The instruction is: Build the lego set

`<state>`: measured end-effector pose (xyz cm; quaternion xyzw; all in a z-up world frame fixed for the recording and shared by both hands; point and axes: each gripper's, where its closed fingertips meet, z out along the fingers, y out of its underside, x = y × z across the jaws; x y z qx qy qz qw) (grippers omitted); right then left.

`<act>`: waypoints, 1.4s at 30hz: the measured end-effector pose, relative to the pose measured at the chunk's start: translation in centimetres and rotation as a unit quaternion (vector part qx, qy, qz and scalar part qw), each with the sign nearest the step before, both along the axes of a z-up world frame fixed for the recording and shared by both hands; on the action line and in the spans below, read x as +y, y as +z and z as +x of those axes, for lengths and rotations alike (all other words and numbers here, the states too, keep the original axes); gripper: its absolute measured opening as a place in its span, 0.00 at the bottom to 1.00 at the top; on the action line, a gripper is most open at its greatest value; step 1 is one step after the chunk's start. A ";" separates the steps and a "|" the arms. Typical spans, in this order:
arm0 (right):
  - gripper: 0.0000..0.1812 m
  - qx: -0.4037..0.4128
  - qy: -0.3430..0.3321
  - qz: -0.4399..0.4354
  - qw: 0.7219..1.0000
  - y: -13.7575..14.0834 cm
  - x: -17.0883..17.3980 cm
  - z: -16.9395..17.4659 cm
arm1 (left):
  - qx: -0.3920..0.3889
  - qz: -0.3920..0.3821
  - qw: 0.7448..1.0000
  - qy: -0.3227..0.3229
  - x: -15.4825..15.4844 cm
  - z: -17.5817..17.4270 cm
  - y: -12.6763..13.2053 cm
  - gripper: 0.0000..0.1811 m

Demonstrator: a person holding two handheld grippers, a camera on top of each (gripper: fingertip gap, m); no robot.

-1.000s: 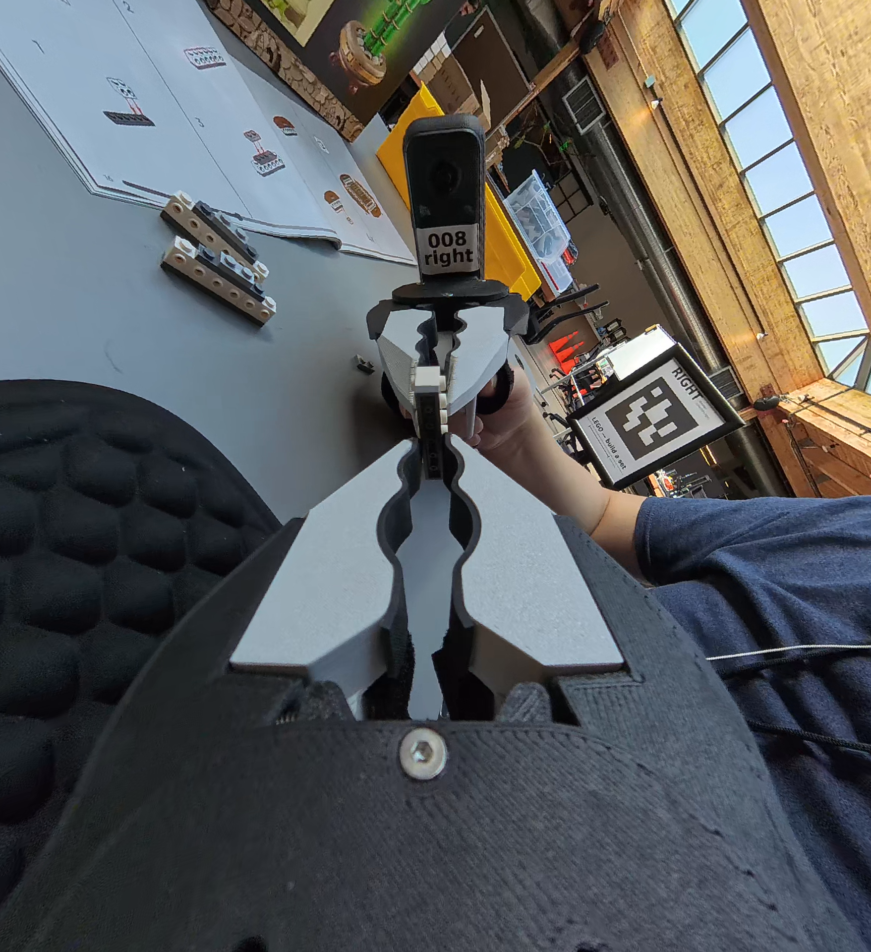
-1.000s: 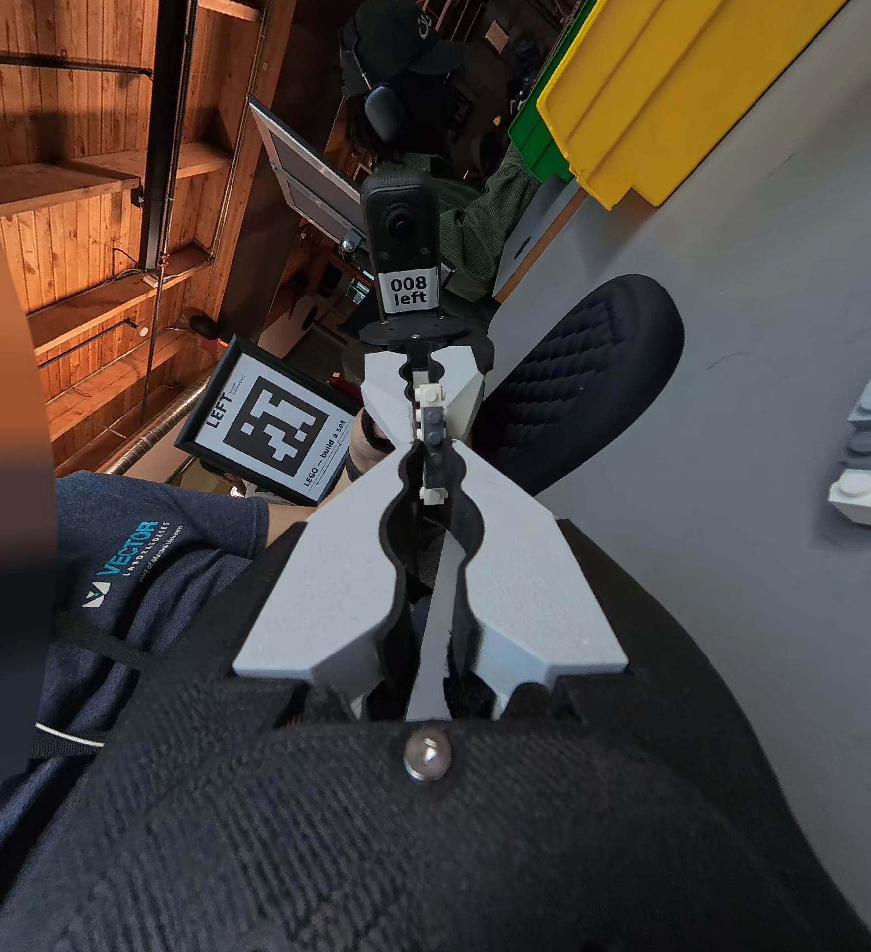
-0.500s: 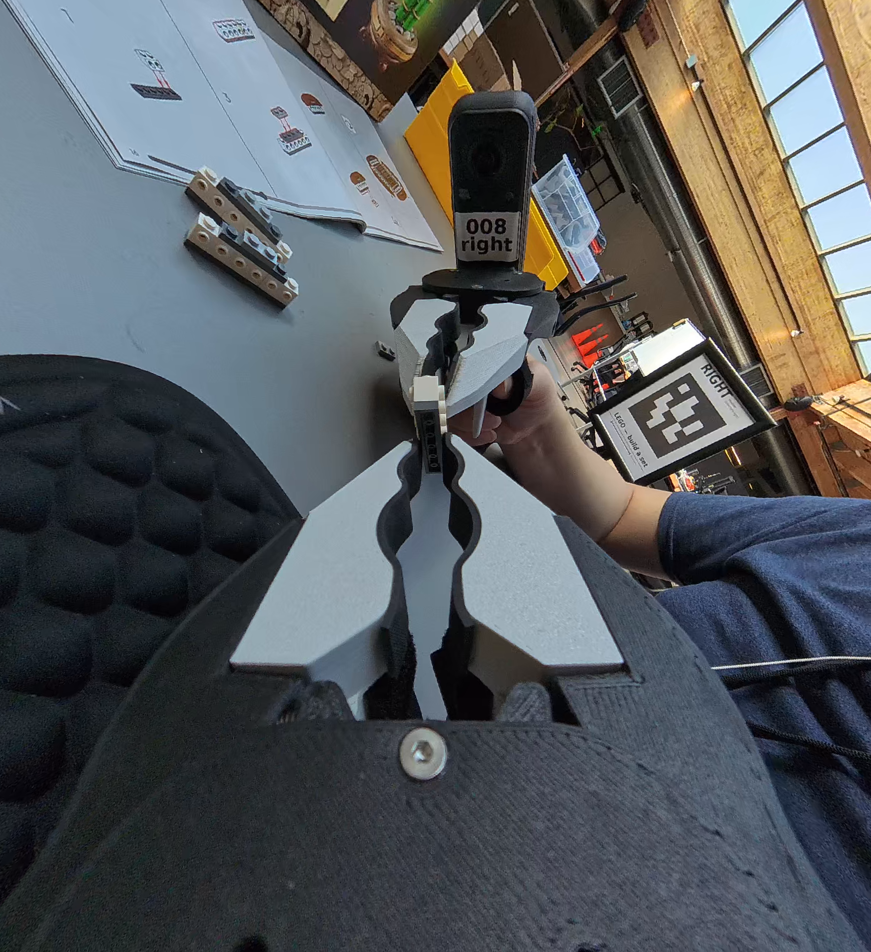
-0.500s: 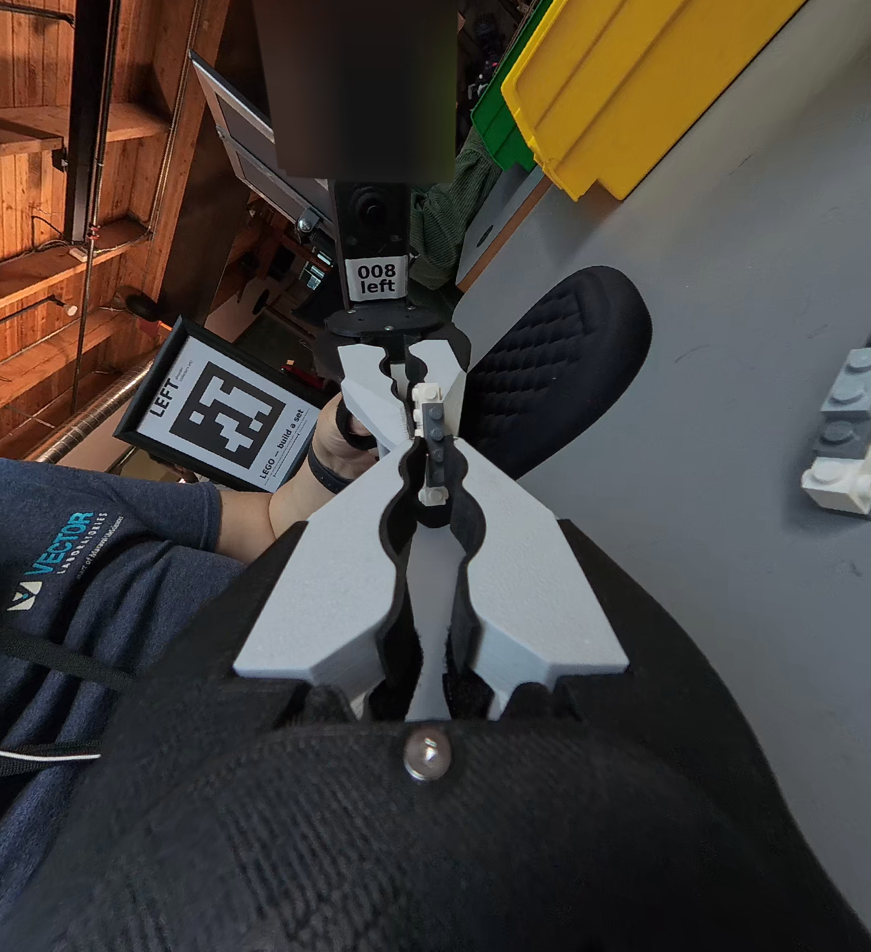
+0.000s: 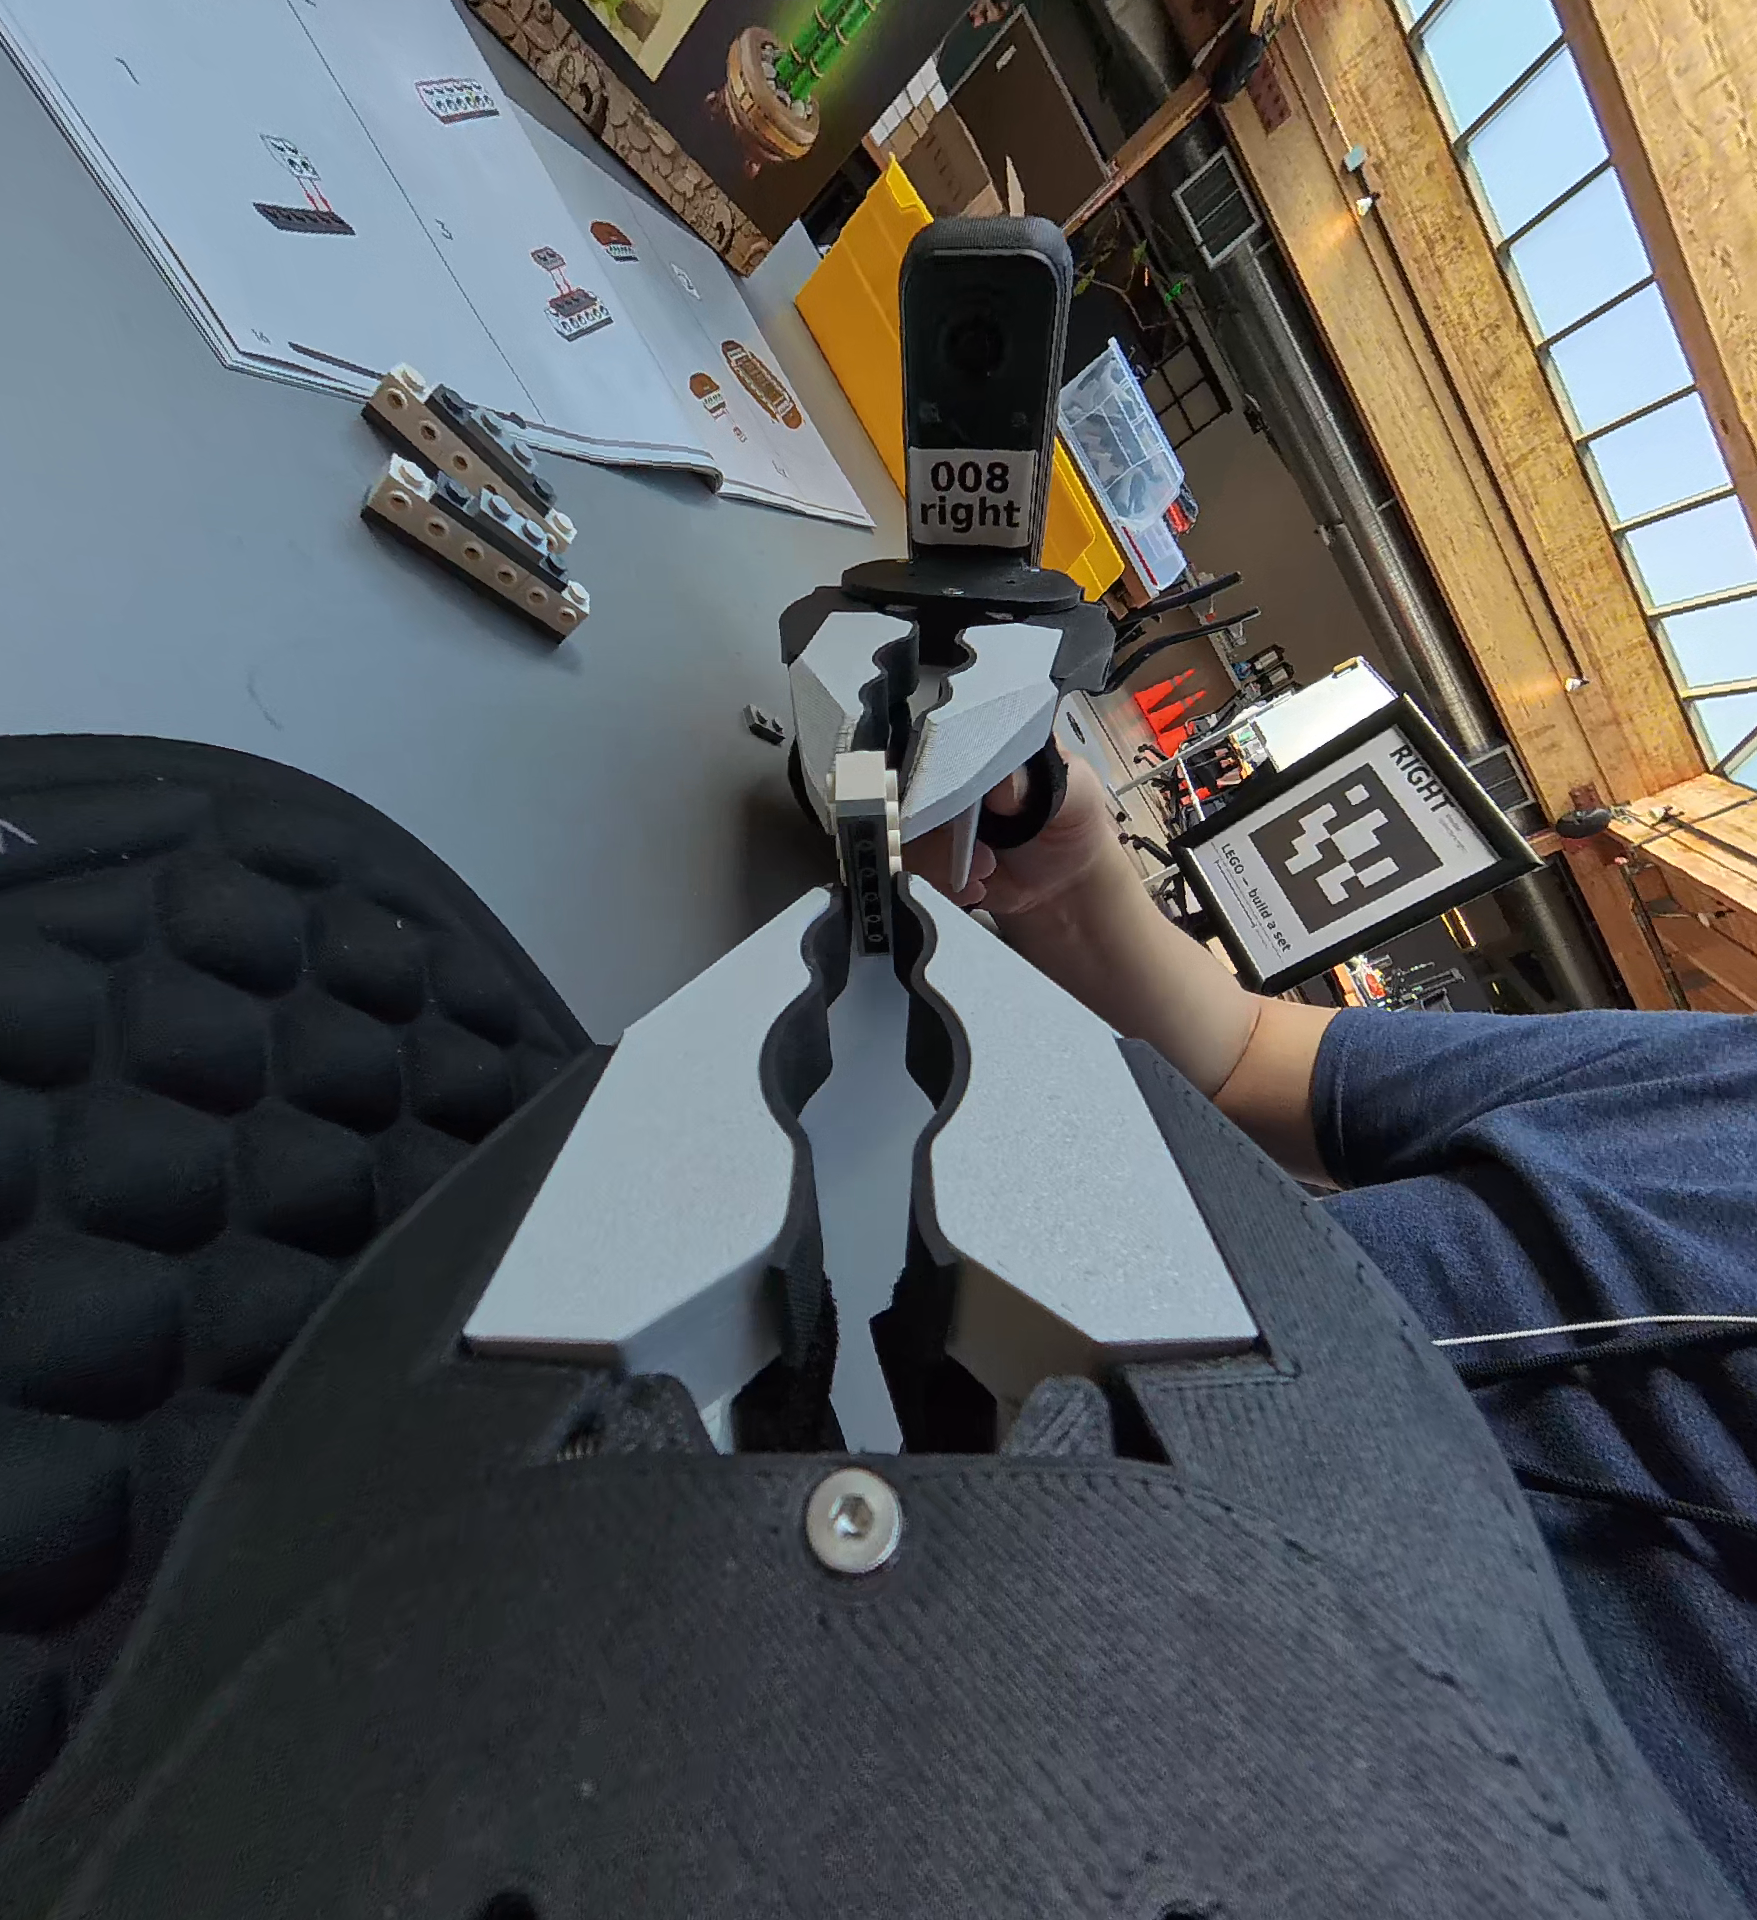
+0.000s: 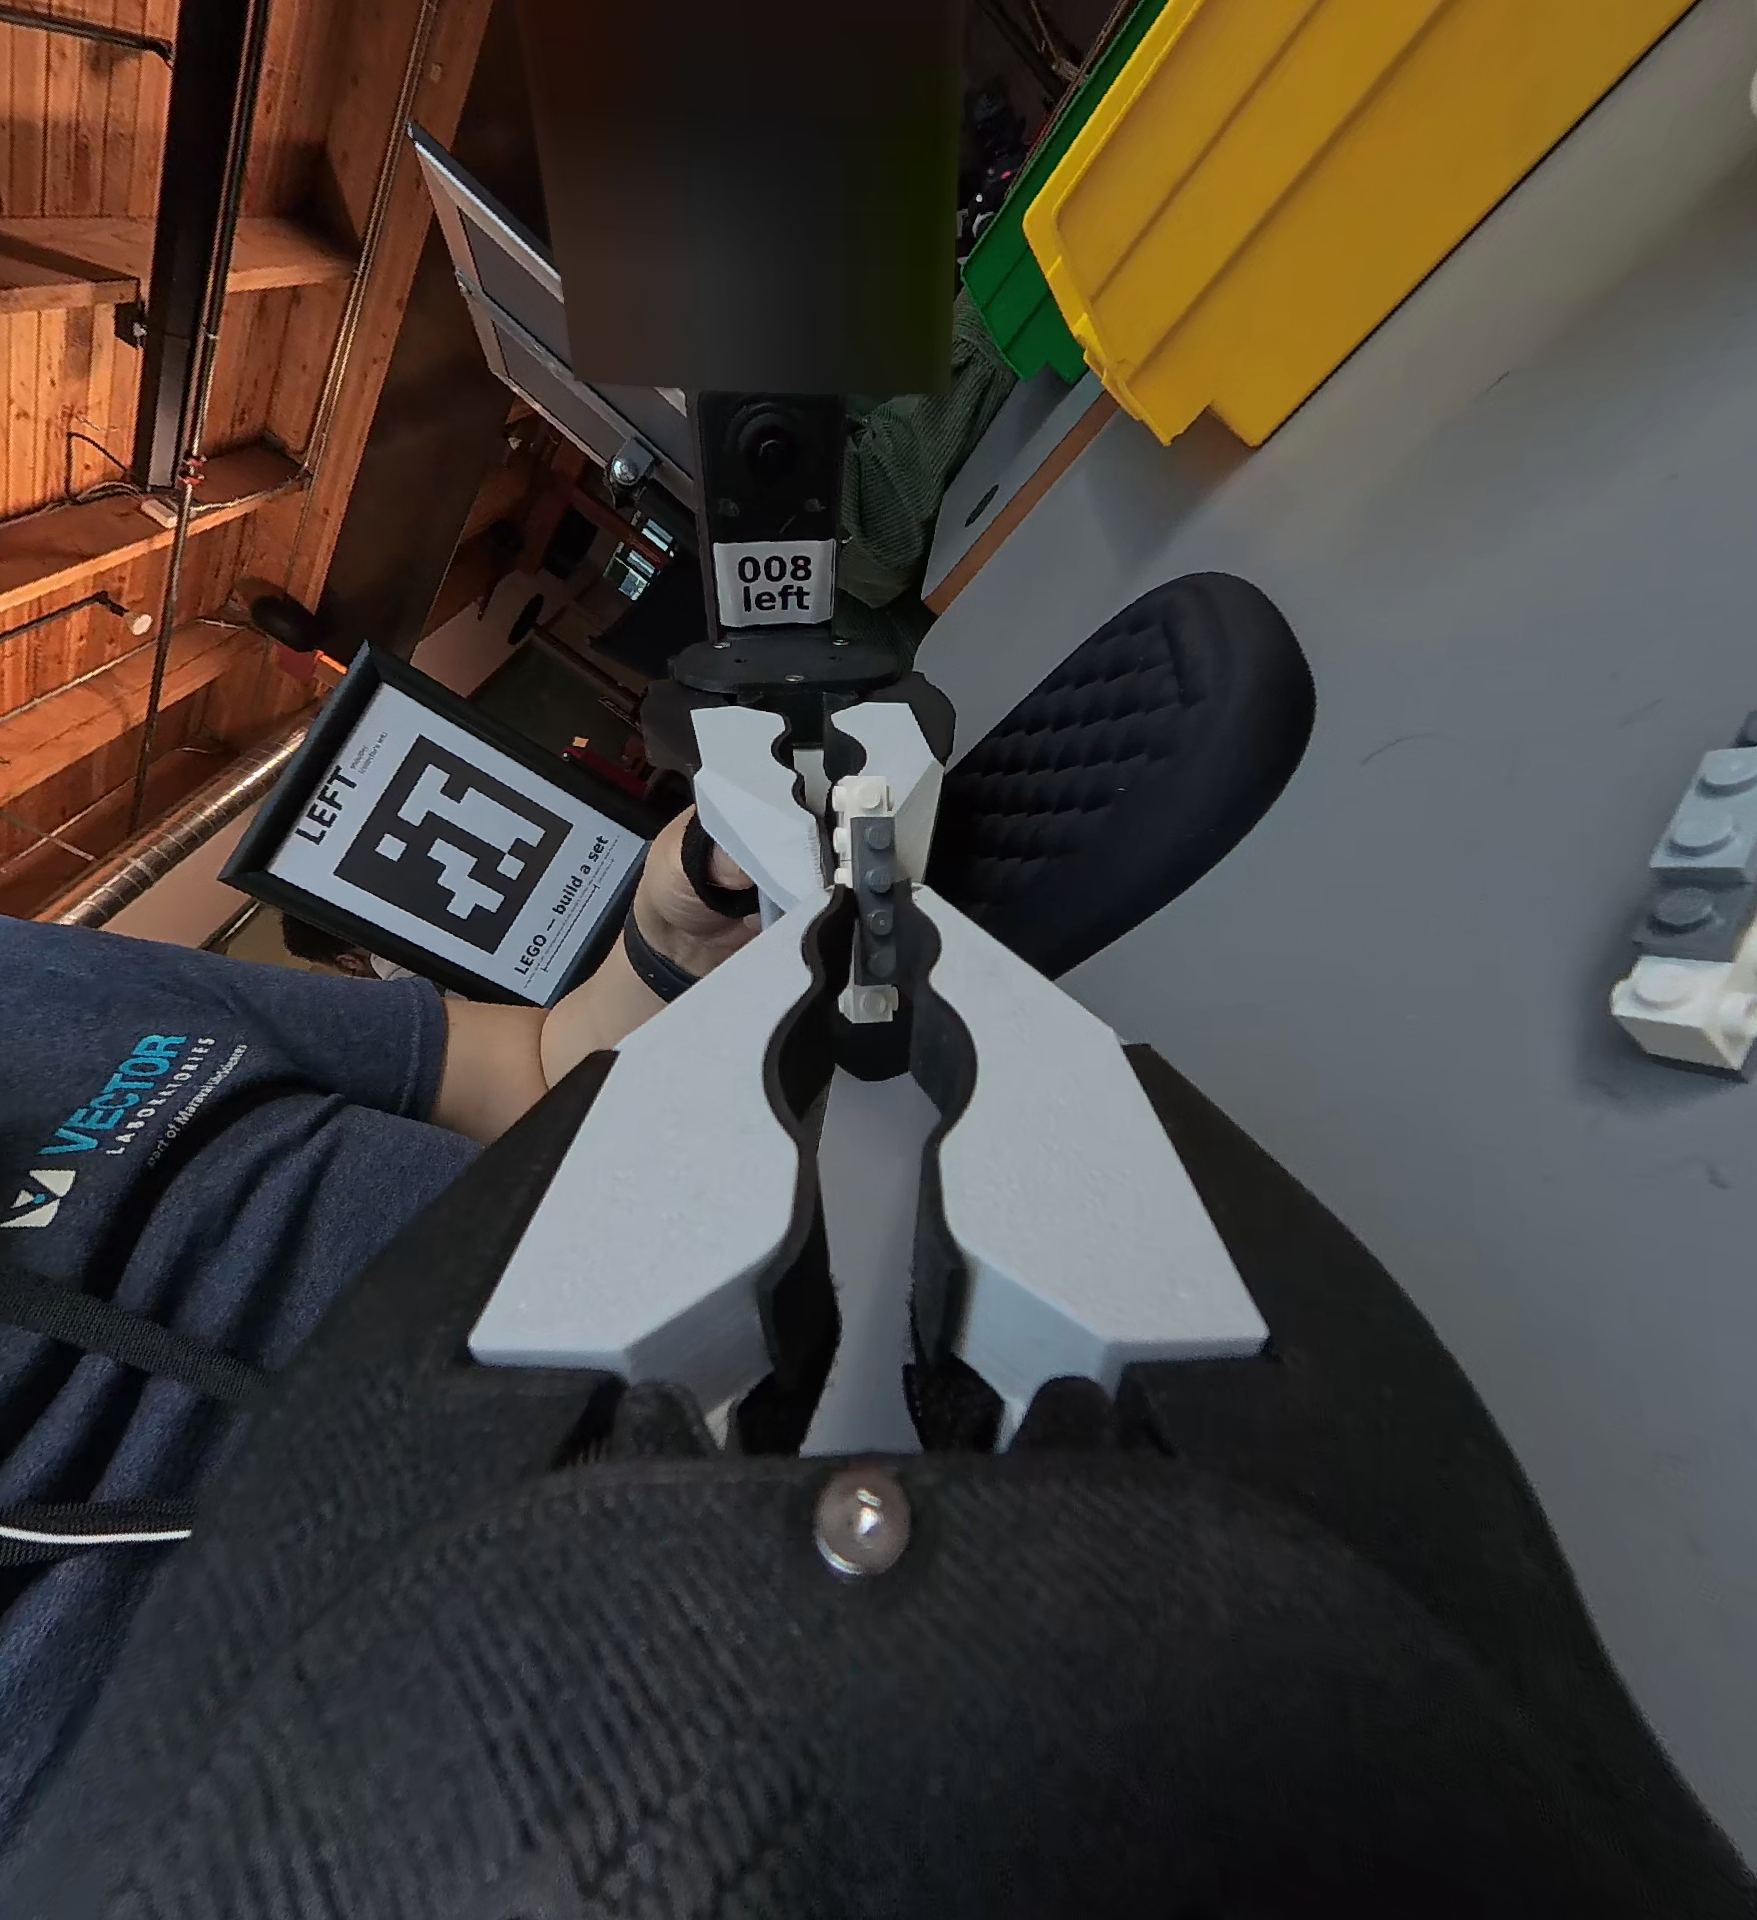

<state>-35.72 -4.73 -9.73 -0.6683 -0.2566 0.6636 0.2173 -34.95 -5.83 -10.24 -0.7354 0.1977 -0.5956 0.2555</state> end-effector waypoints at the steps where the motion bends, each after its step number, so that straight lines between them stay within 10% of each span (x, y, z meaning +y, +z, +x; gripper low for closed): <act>1: 0.03 0.000 -0.002 0.000 1.000 0.0 0.0 0.0 | 0.001 0.001 1.000 0.001 0.0 0.0 0.0 0.03; 42: 0.04 -0.038 -0.028 0.081 0.996 -0.3 0.0 -0.1 | 0.017 0.013 1.000 0.010 0.1 0.1 -0.3 0.03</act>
